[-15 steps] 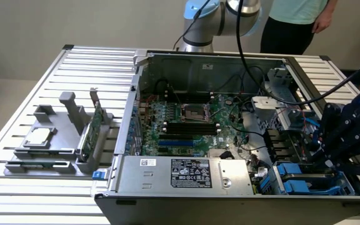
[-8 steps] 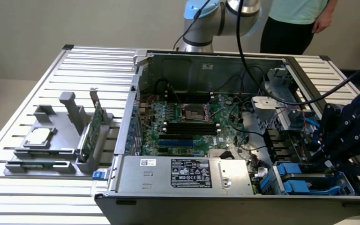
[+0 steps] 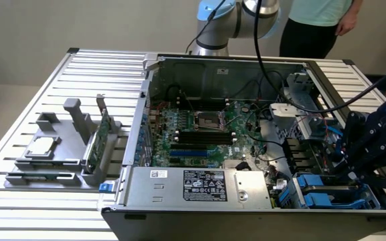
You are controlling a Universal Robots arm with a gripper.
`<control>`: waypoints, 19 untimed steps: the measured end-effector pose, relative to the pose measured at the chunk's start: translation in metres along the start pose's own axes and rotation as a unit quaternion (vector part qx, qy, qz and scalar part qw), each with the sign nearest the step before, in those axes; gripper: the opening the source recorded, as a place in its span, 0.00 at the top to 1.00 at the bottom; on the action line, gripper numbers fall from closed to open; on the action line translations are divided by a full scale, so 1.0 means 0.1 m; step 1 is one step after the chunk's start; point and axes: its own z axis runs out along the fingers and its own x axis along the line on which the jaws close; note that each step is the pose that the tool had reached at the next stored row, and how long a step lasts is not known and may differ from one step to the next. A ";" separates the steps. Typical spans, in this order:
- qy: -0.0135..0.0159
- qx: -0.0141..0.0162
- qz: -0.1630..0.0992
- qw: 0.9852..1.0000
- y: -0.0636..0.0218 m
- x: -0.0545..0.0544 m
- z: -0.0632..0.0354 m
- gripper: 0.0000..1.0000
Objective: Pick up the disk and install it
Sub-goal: 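Insert the first disk wire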
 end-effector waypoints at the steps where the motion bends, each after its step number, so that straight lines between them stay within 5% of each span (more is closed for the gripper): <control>1: 0.000 0.000 0.000 1.000 0.001 0.00 0.003 0.84; 15: 0.000 0.004 0.004 1.000 0.027 0.00 0.023 0.84; 19: 0.000 0.005 0.005 1.000 0.024 0.00 -0.003 0.75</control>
